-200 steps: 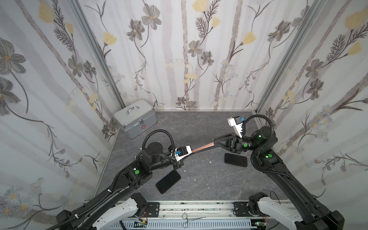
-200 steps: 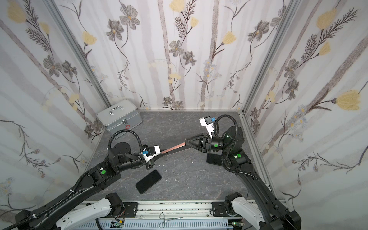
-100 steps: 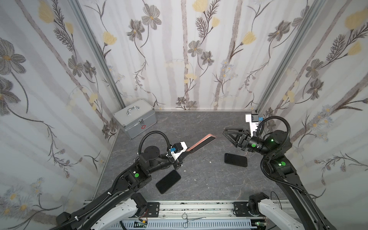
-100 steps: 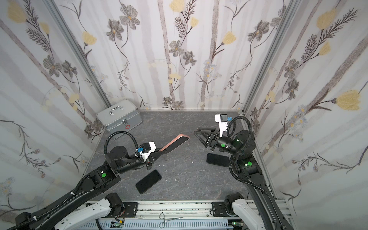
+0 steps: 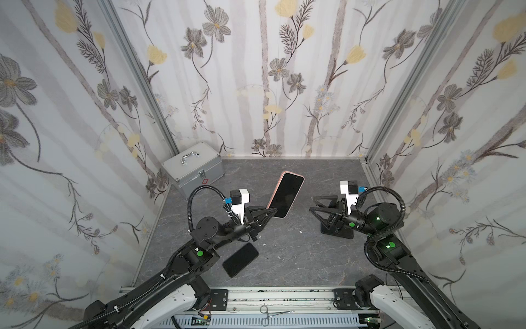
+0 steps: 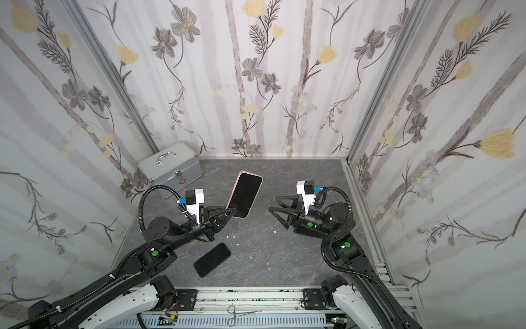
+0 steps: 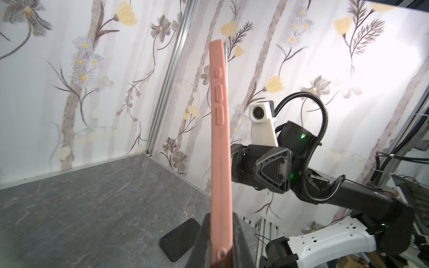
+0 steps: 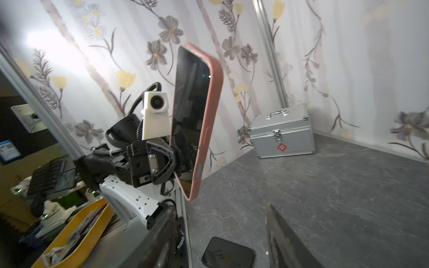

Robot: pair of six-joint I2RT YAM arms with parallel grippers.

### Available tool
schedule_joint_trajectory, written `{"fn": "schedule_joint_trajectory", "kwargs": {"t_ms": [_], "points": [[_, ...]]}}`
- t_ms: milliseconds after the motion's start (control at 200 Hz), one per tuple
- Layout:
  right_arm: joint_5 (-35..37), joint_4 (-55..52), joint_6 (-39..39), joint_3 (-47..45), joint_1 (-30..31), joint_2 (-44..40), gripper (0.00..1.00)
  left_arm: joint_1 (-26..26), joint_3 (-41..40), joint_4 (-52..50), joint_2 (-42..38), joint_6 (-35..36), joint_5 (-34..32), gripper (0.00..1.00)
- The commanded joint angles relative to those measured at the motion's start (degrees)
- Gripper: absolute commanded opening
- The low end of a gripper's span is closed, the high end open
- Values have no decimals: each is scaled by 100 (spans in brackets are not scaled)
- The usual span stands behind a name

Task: Take the phone out of the phone case
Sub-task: Remove the phone case from the phone.

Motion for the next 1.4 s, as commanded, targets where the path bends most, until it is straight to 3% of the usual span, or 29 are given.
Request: {"fn": "schedule_joint_trajectory", "kwargs": {"t_ms": [0,295,420,1009,1234,1399], "points": [[-316,929,-55,-30,337,178,59,-13,170,1187,113,-639,504,0],[-593,1285,-168,364,1013,708,57,-81,400,1377,383,-751,1020,0],[-572,1312,-179,475,1146,800,52,-104,399,1402,416,-752,1049,0],[-556,1040,-223,776,1285,907,31,-145,400,1404,495,-725,1295,0],[-519,936,-251,776,1304,920,27,-173,410,1413,494,-690,1247,0],[-439,1002,-217,735,1331,935,30,-201,404,1430,400,-599,1038,0]]}}
